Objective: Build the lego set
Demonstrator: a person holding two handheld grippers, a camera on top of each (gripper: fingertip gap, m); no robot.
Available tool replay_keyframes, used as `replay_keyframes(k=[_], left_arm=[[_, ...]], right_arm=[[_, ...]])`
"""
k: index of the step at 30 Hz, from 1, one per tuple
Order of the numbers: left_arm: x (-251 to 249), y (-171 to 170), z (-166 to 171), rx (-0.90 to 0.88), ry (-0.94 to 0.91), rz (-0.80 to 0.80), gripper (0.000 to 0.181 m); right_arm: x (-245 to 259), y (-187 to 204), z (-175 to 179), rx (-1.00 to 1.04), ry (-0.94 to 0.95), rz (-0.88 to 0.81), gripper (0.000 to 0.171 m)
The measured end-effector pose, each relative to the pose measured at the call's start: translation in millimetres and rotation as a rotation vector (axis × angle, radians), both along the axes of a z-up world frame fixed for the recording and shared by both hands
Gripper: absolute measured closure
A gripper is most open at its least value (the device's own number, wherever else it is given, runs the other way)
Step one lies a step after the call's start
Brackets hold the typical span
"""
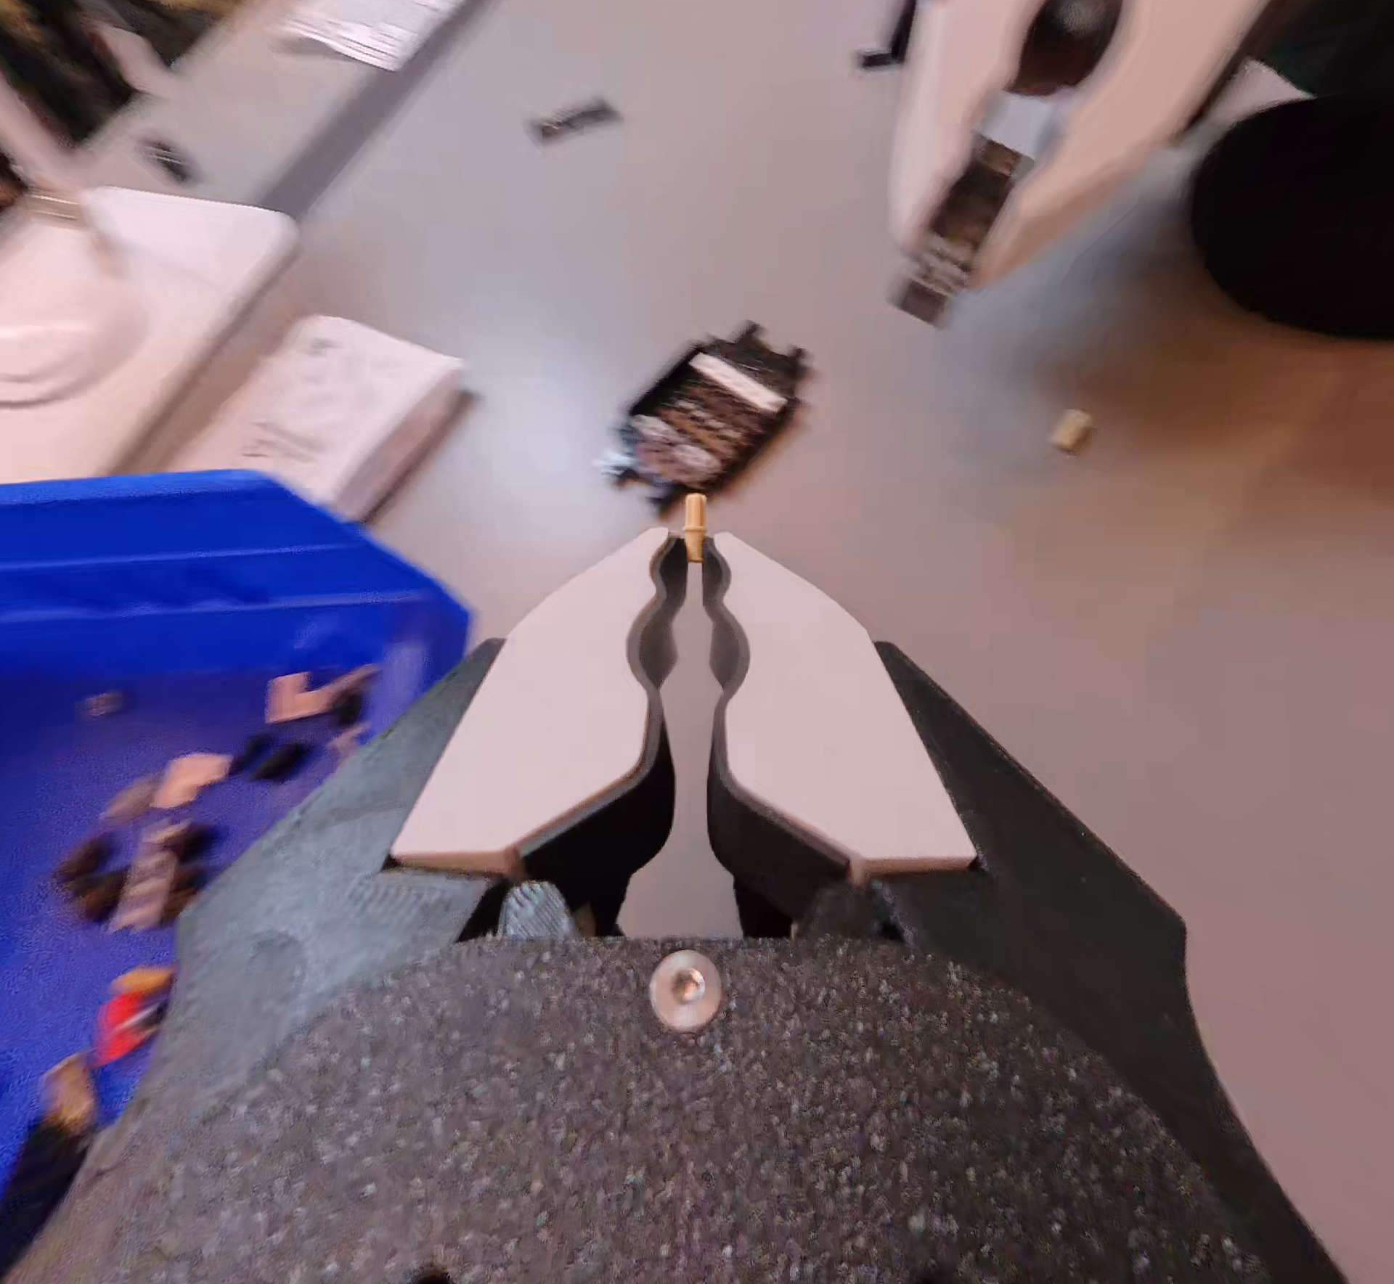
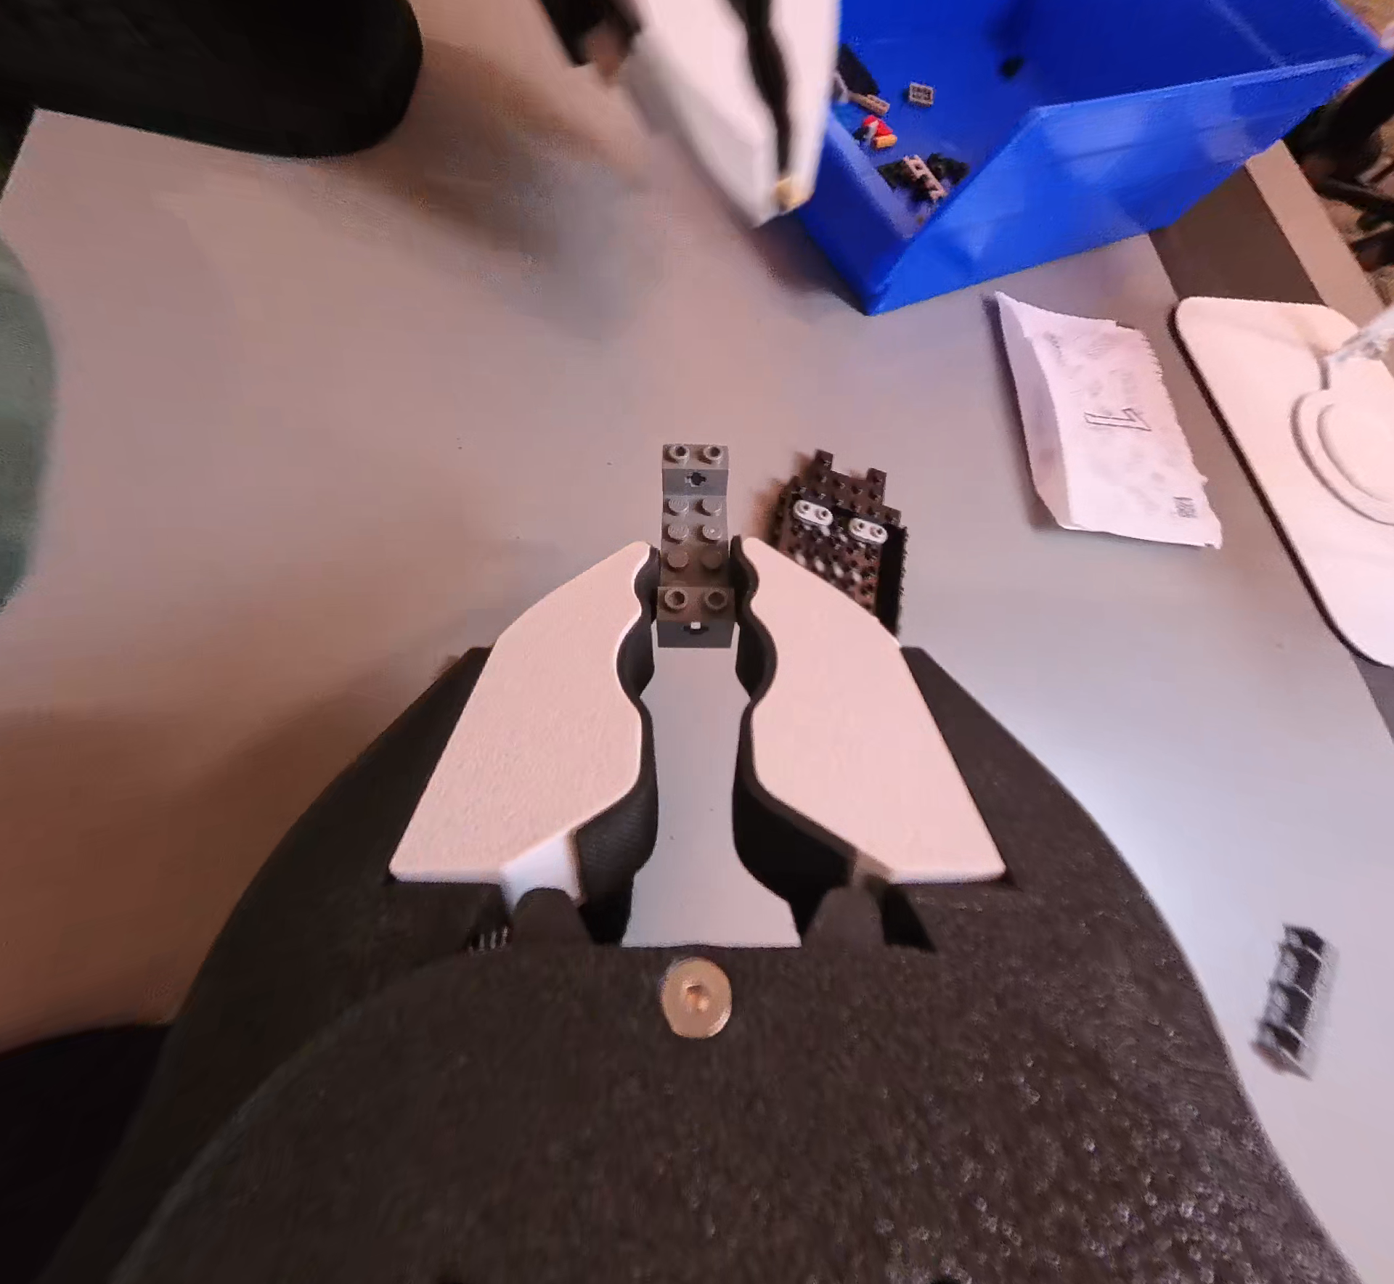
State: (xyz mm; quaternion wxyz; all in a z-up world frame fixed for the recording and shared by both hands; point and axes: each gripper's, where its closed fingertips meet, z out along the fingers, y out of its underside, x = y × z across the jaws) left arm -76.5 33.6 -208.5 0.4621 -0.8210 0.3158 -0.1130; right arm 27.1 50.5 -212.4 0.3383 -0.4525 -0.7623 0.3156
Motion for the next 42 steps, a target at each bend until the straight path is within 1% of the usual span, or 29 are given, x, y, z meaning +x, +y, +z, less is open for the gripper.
replay_keyframes(k=[3,4,6,9,10,15,17,18,19,21,23,24,26,27,29,31,33,34,35,36,37,38,40,42], left_arm=[[-53,25,15,0.093,0.064,0.257,0.177],[-72,30,14,0.101,0.093,0.344,0.177],[-100,36,4,0.067,0.141,0.465,0.177],[-113,41,-14,-0.042,0.136,0.529,0.144],[-113,44,-15,-0.045,0.124,0.532,0.141],[-103,45,-13,-0.026,0.118,0.476,0.127],[-96,44,-11,-0.004,0.125,0.435,0.126],[-84,42,-8,0.014,0.104,0.374,0.130],[-65,37,-4,0.023,0.061,0.278,0.139],[-20,24,6,0.041,-0.063,0.081,0.147],[21,8,11,0.018,-0.163,-0.090,0.147],[37,1,11,0.019,-0.177,-0.147,0.145],[60,-8,8,0.043,-0.131,-0.238,0.144],[70,-12,8,0.066,-0.101,-0.271,0.144],[84,-15,6,0.090,-0.063,-0.304,0.150],[88,-13,8,0.130,-0.035,-0.294,0.164],[86,-13,13,0.135,-0.038,-0.292,0.164],[81,-11,14,0.128,-0.036,-0.277,0.164],[73,-9,17,0.136,-0.021,-0.250,0.164],[59,-3,22,0.162,-0.003,-0.190,0.164],[41,5,29,0.191,0.007,-0.112,0.164],[19,14,37,0.216,0.003,-0.002,0.164],[-33,29,50,0.257,0.005,0.236,0.164],[-86,34,54,0.270,0.027,0.469,0.163]], right_arm=[[-4,-2,-17,0.016,-0.043,0.007,0.154],[-4,-4,-19,0.010,-0.047,0.015,0.154],[-6,-7,-18,-0.013,-0.041,0.026,0.154],[-7,-10,-18,-0.021,-0.036,0.037,0.154],[-7,-10,-19,-0.018,-0.039,0.036,0.154],[-7,-11,-21,-0.027,-0.040,0.038,0.154],[-9,-9,-20,-0.022,-0.028,0.025,0.154],[-11,-7,-19,-0.019,-0.018,0.011,0.154],[-12,-6,-17,-0.025,-0.007,0.002,0.154],[-14,-6,-10,-0.046,0.034,-0.002,0.154],[-17,-8,-4,-0.052,0.071,0.001,0.154],[-17,-12,-1,-0.062,0.086,0.014,0.154],[-18,-18,3,-0.078,0.103,0.033,0.154],[-19,-20,4,-0.079,0.105,0.041,0.154],[-19,-25,5,-0.083,0.112,0.057,0.154],[-19,-29,4,-0.086,0.109,0.071,0.154],[-21,-27,8,-0.087,0.133,0.051,0.153],[-20,-21,8,-0.071,0.117,0.021,0.152],[-17,-13,2,-0.052,0.075,-0.008,0.146],[-11,-8,-6,-0.054,0.012,-0.016,0.143],[-3,-8,-15,-0.077,-0.057,0.001,0.144],[9,-14,-26,-0.106,-0.149,0.048,0.148],[31,-25,-48,-0.114,-0.332,0.117,0.150],[44,-36,-58,-0.128,-0.429,0.166,0.150]])
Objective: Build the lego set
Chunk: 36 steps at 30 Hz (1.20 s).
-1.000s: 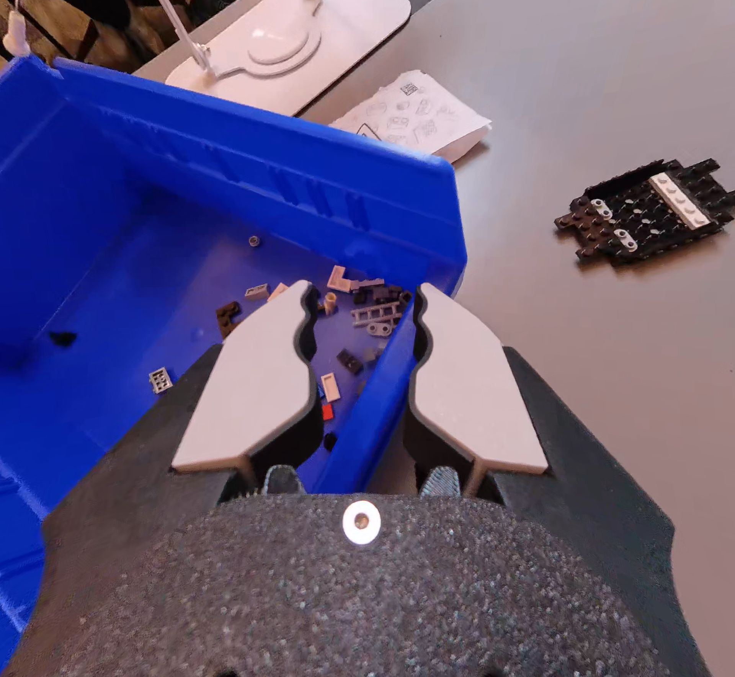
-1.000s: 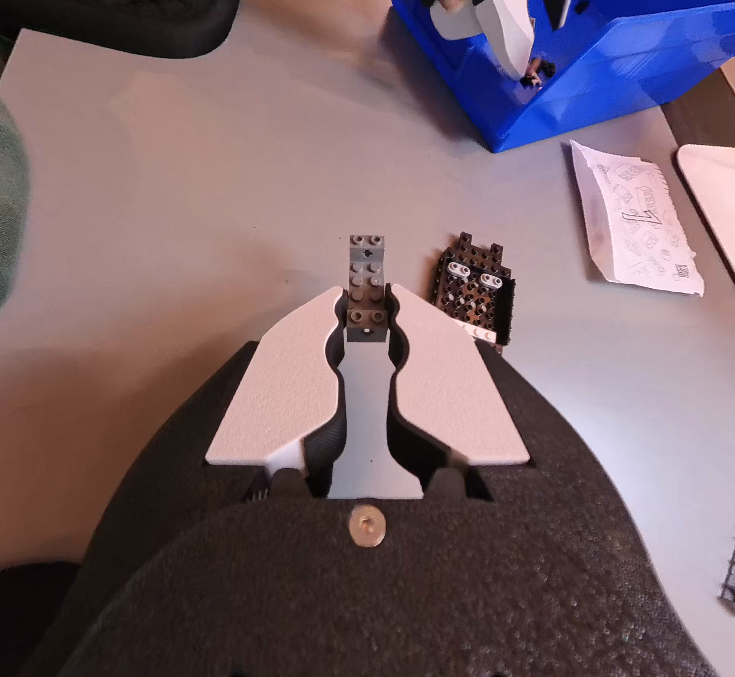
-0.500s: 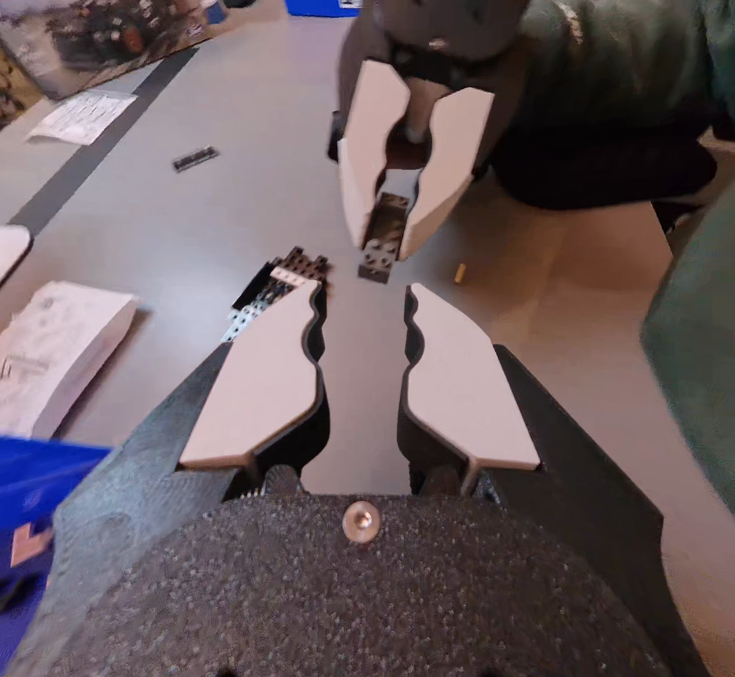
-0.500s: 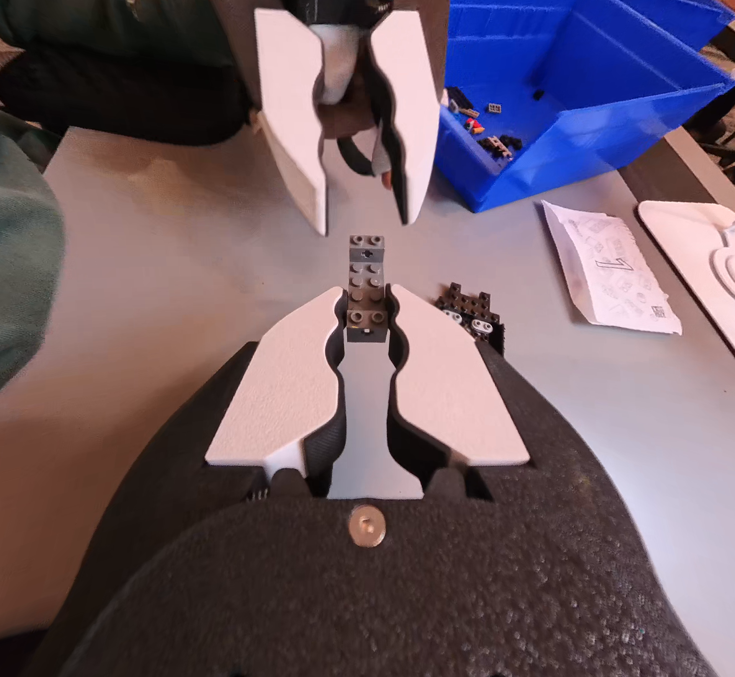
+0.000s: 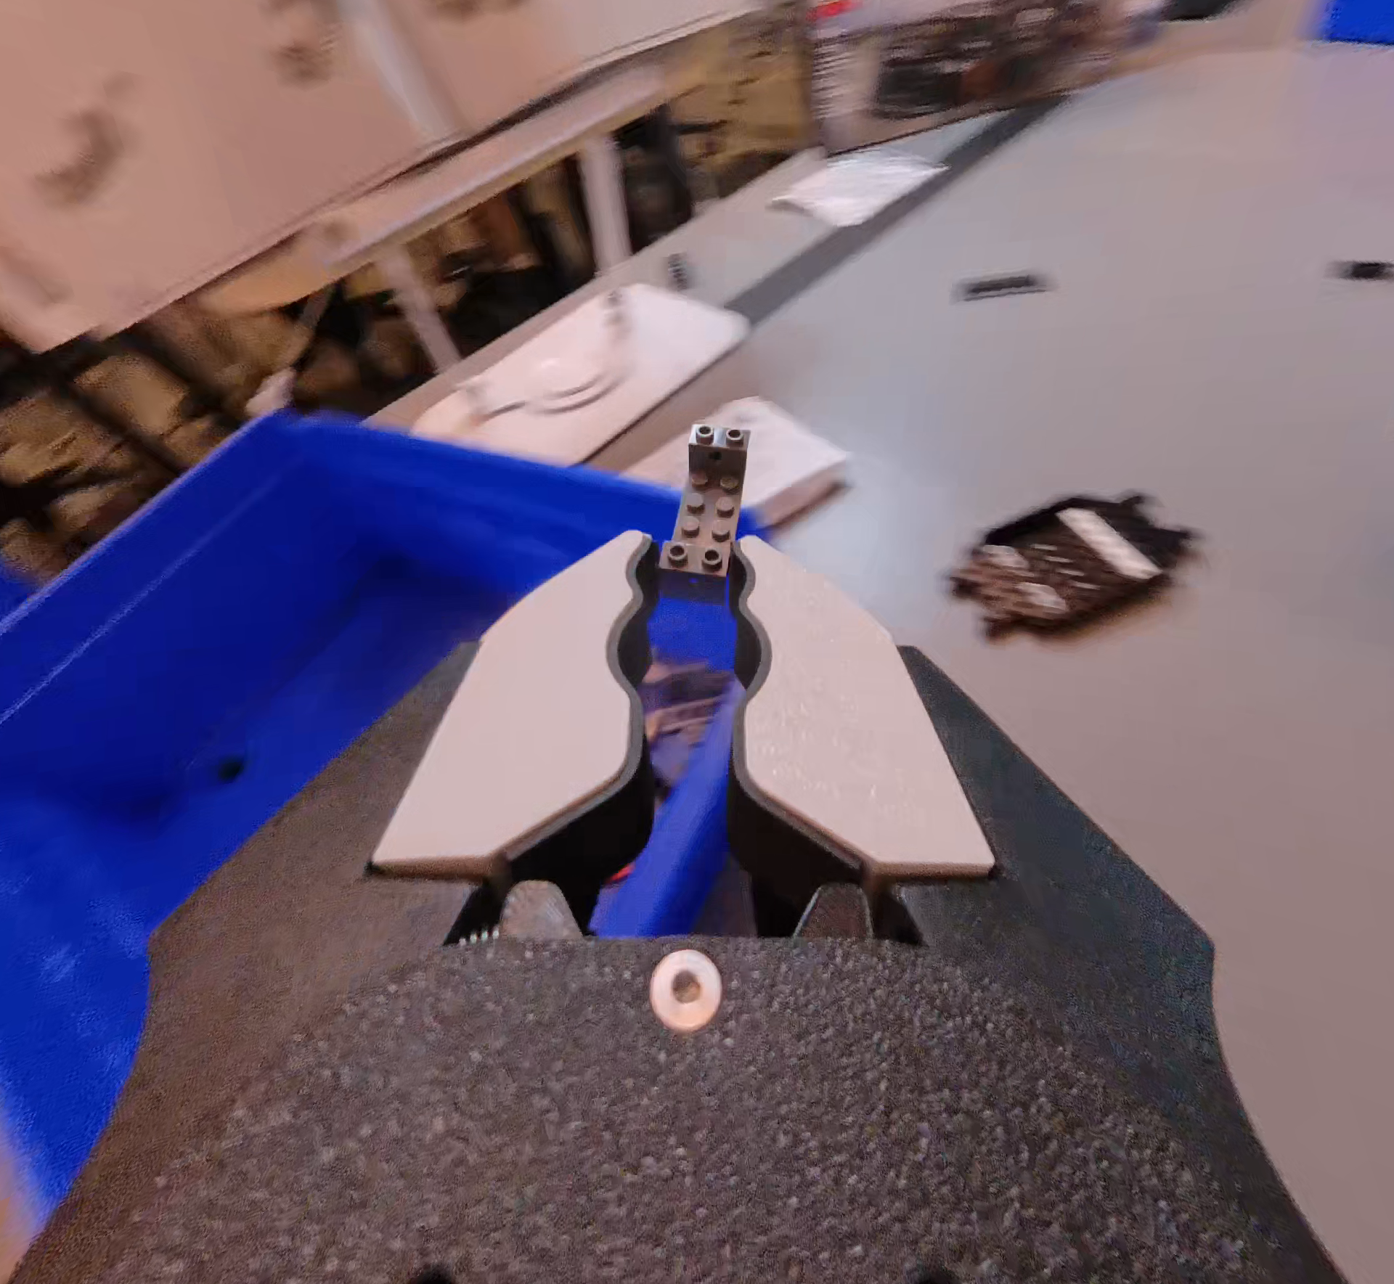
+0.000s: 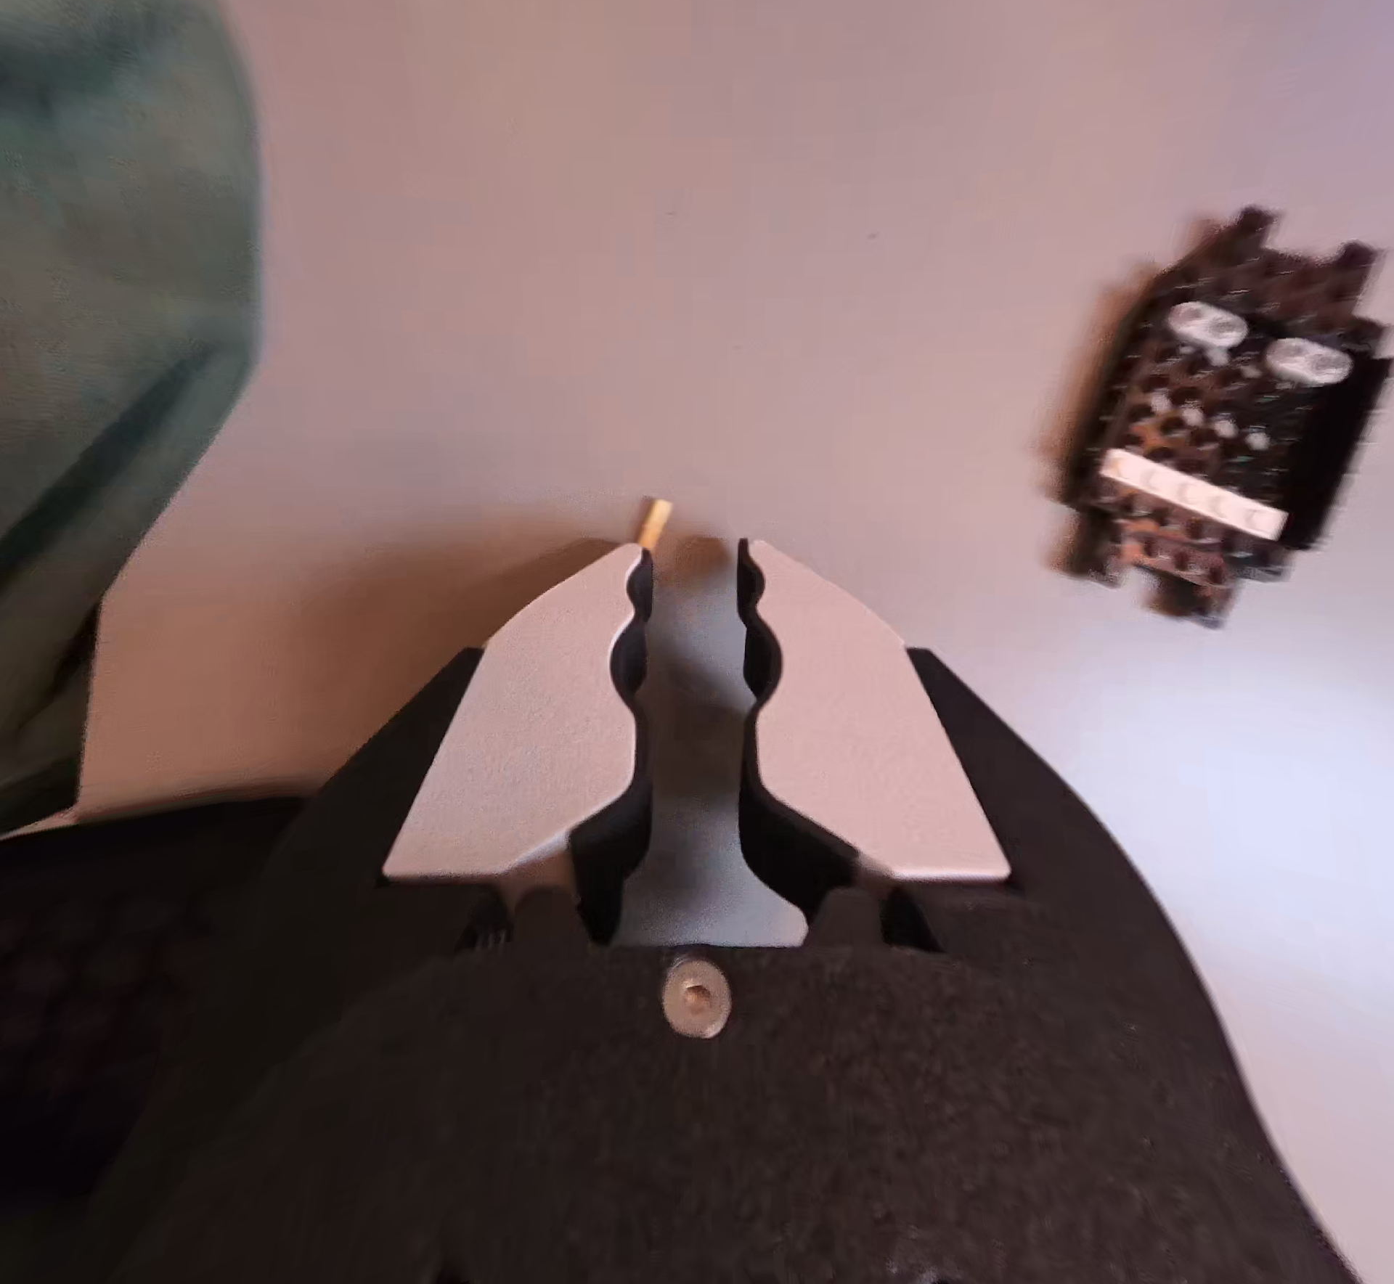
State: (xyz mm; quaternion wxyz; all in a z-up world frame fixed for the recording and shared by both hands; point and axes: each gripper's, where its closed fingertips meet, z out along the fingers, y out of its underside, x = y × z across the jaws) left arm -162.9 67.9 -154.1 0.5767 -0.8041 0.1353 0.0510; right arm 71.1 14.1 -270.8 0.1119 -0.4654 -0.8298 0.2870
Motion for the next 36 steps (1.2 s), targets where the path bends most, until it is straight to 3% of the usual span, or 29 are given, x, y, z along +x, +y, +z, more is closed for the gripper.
replay_keyframes(k=[4,7,8,11,13,16,18,26,36], left_arm=[[-59,-4,-13,-0.072,-0.085,0.221,0.163],[-69,-5,-30,-0.154,-0.096,0.250,0.134],[-68,-5,-30,-0.140,-0.087,0.239,0.132],[-36,-3,-16,-0.062,-0.006,0.084,0.140],[14,-9,-10,-0.026,0.036,-0.179,0.161],[100,-37,-16,-0.044,-0.024,-0.575,0.164],[136,-49,-29,-0.142,-0.101,-0.685,0.158],[172,-54,-44,-0.294,-0.325,-0.767,0.165],[176,-57,-49,-0.333,-0.320,-0.770,0.177]], right_arm=[[1,-11,-5,-0.019,-0.038,0.031,0.150],[-1,-10,-7,-0.003,-0.039,0.023,0.166],[-1,-11,-6,-0.003,-0.037,0.029,0.167],[-10,-7,-3,0.040,0.026,0.023,0.167],[-26,-3,11,0.037,0.146,-0.013,0.167],[-50,3,41,0.054,0.371,-0.075,0.167],[-59,6,55,0.084,0.473,-0.109,0.167],[-66,0,64,0.144,0.550,-0.106,0.167],[-67,-2,71,0.153,0.592,-0.106,0.167]])
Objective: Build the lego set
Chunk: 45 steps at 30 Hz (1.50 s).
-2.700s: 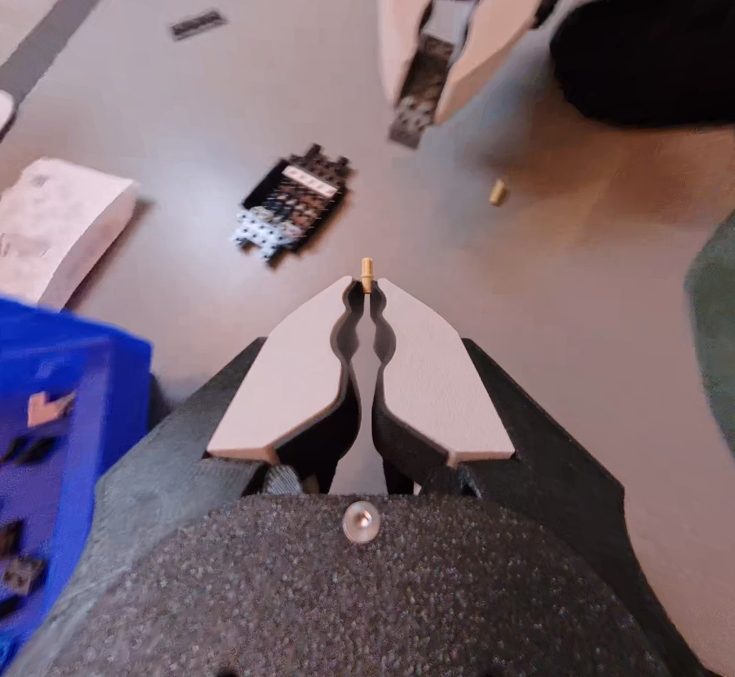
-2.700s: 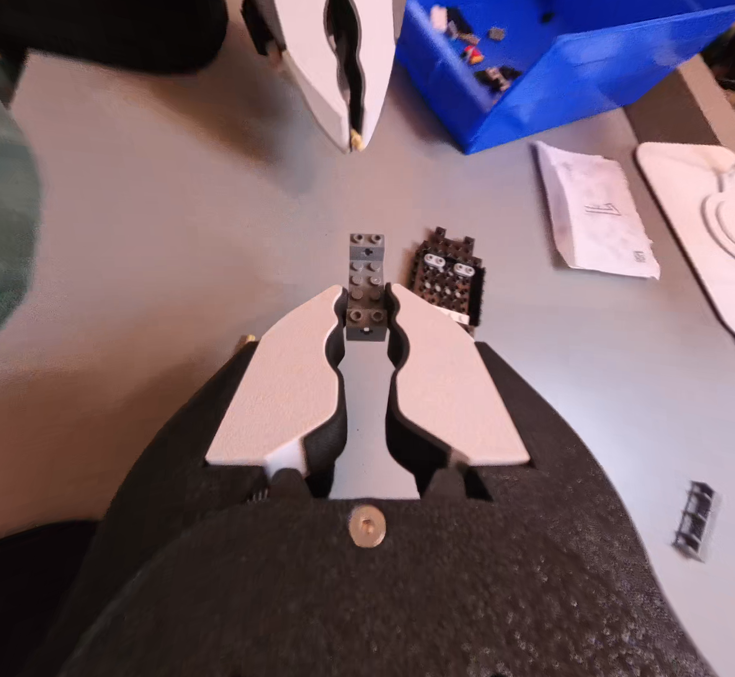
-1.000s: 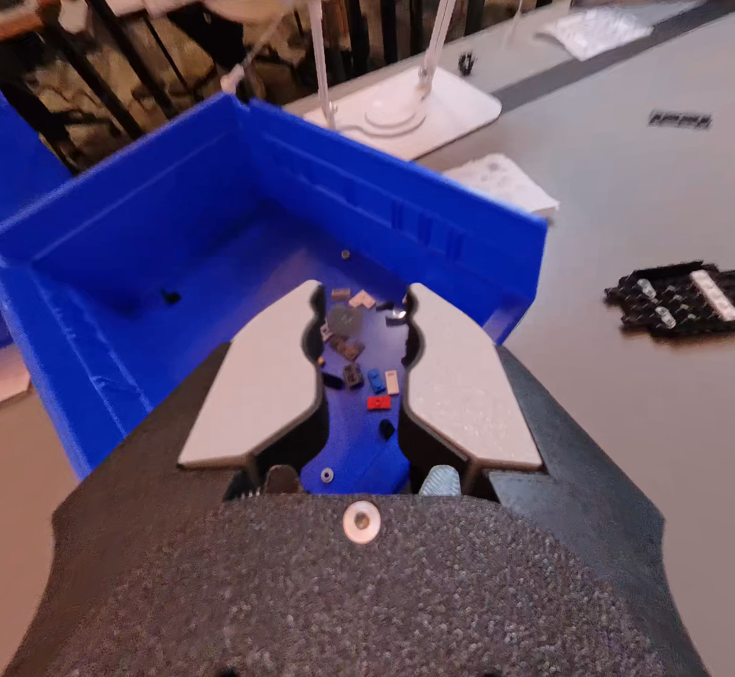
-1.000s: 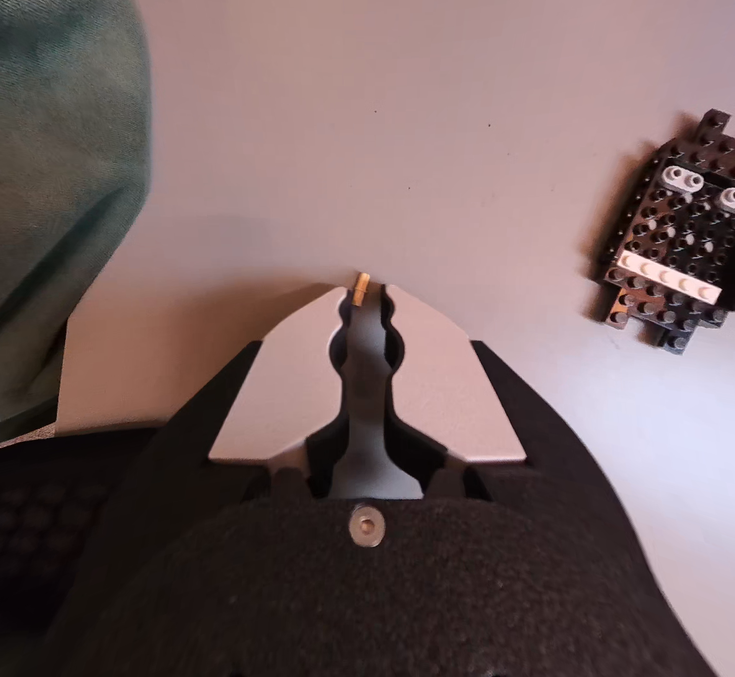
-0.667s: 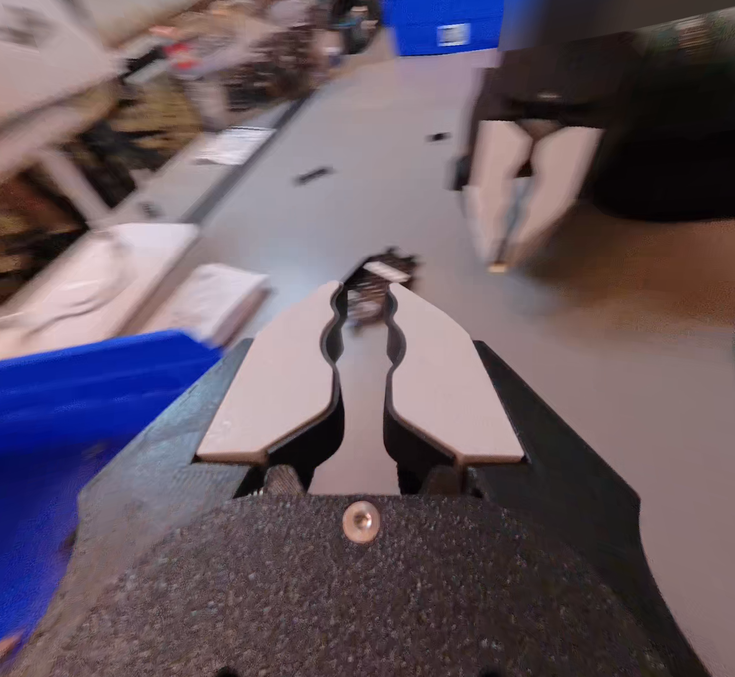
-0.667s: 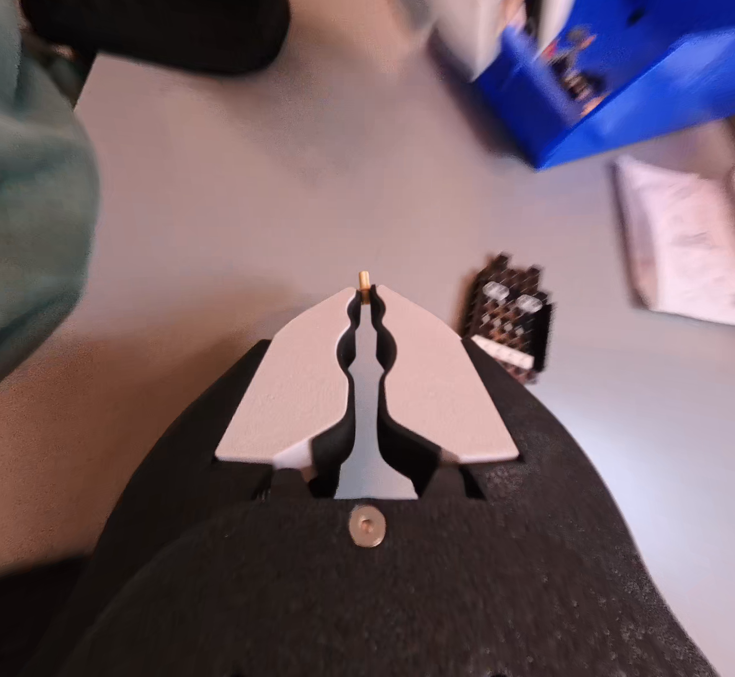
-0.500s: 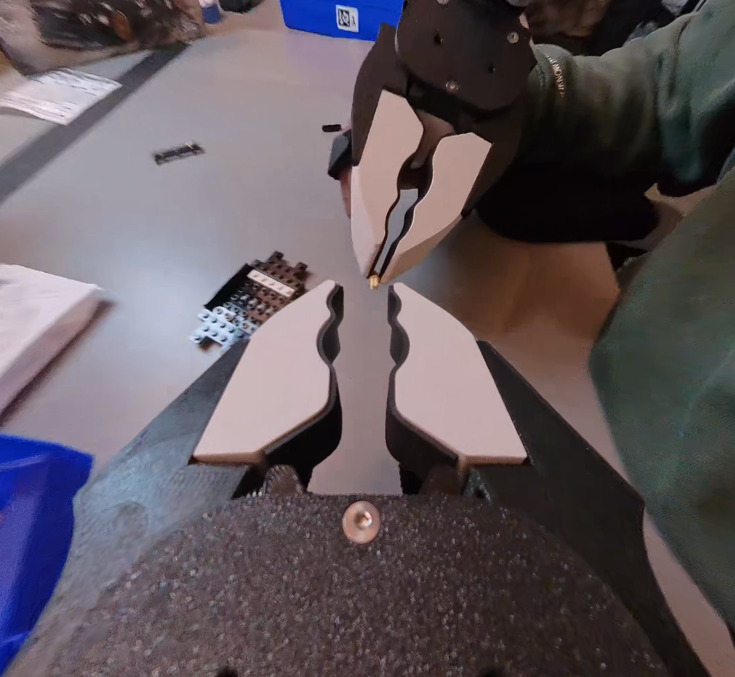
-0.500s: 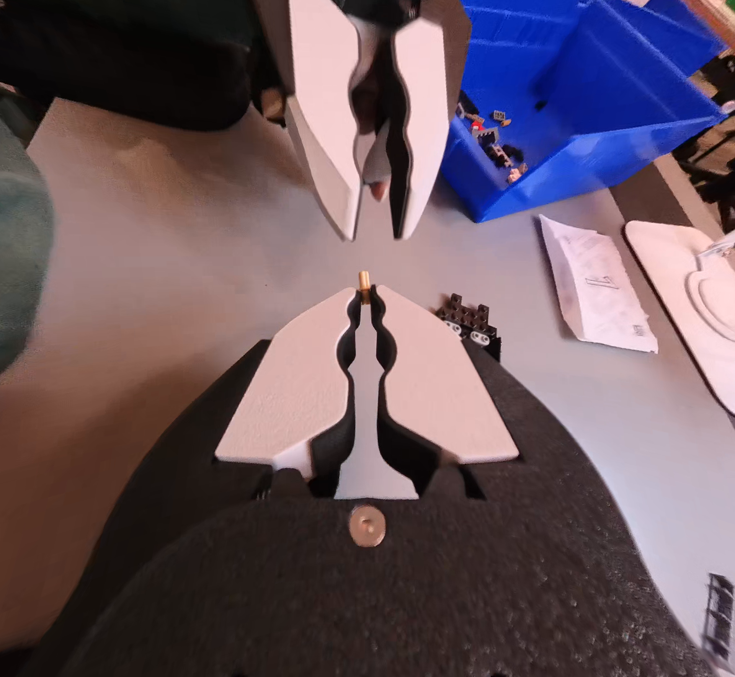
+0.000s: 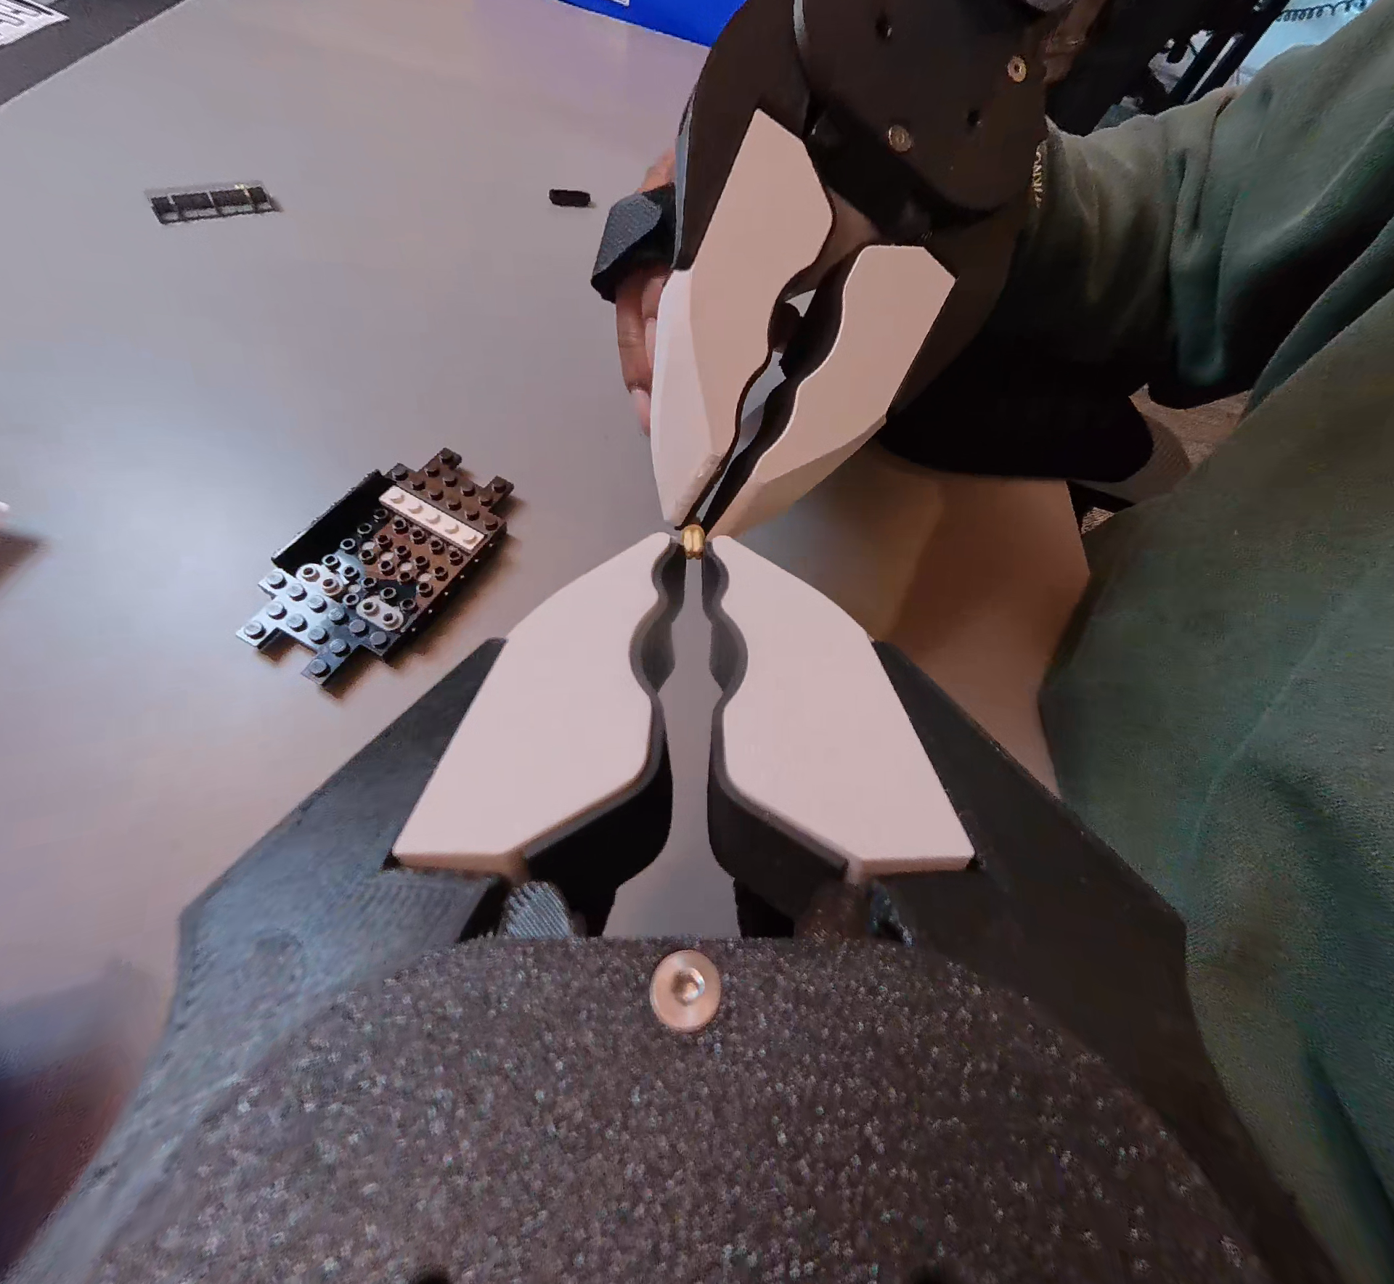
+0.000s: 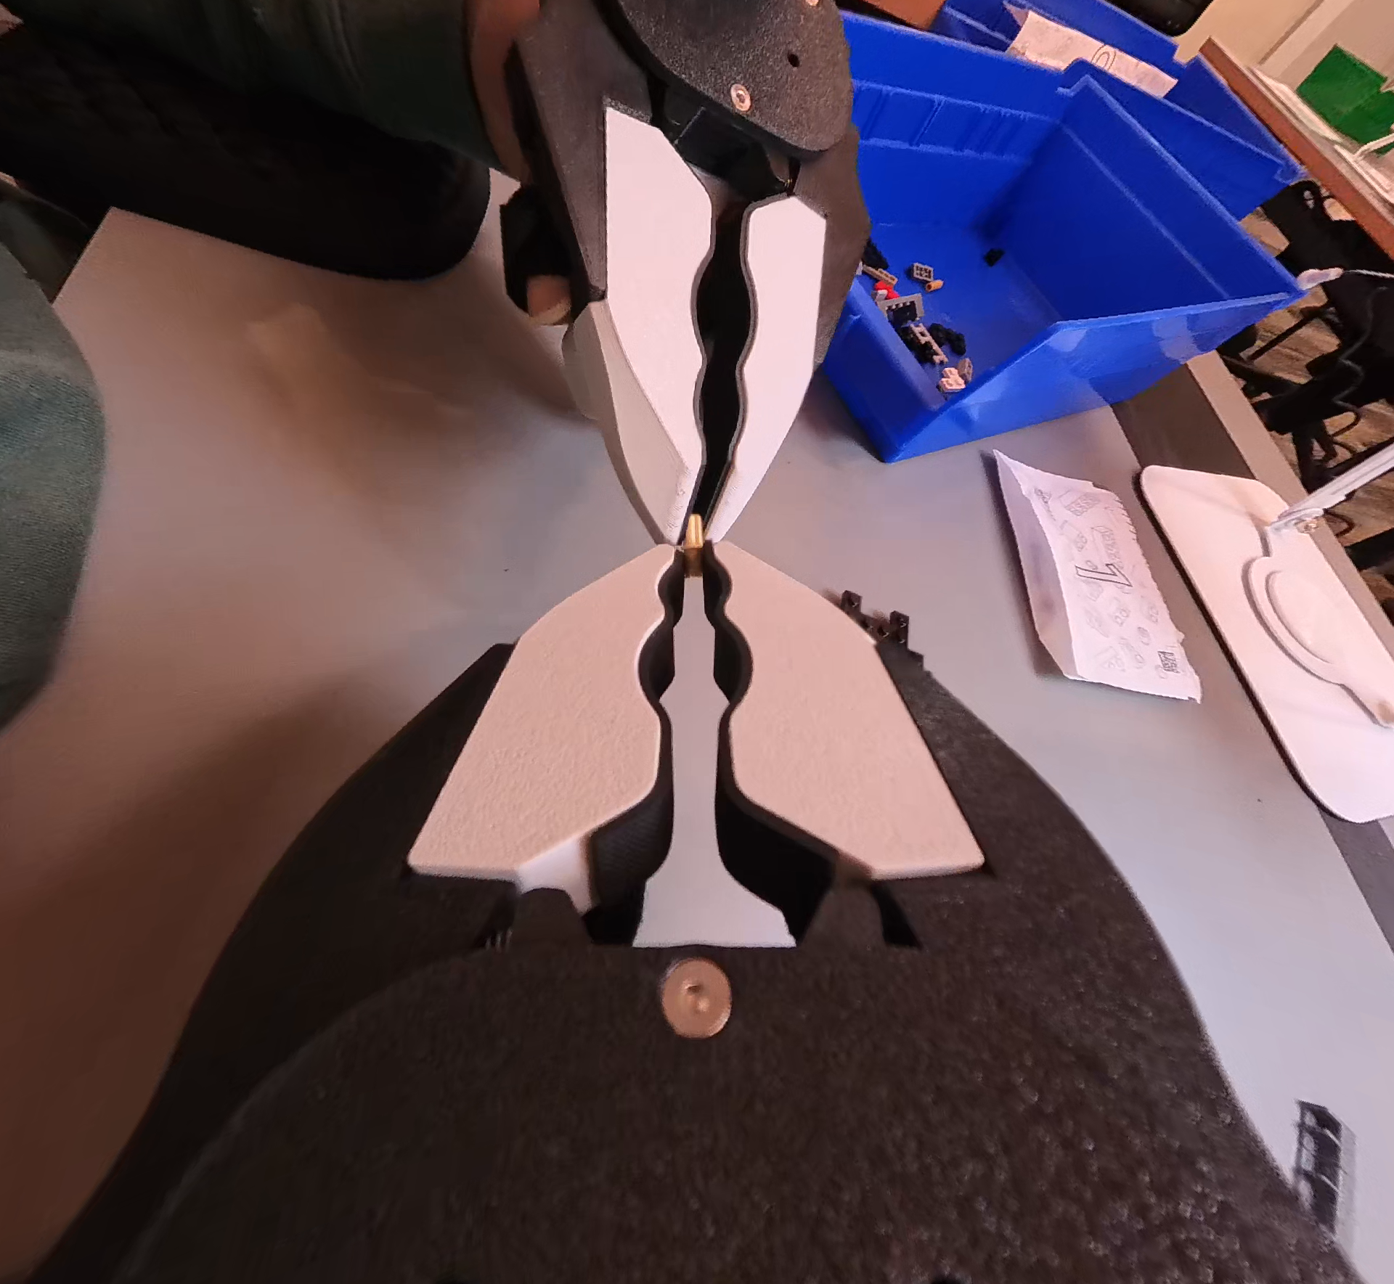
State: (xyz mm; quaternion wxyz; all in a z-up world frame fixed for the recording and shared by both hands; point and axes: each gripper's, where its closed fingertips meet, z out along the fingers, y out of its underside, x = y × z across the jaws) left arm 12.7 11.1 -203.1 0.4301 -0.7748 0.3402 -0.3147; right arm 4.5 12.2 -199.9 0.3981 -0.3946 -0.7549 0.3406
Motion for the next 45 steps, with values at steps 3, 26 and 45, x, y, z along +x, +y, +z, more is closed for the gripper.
replay_keyframes(k=[3,26,45], left_arm=[[-8,5,5,0.032,0.028,0.036,0.177],[-203,58,18,0.190,0.392,0.819,0.126],[-99,49,37,0.456,0.296,0.472,0.158]], right_arm=[[-1,12,2,0.016,0.006,-0.062,0.165],[95,189,-10,-0.051,-0.262,-0.829,0.154],[159,202,-60,-0.352,-0.451,-0.770,0.162]])
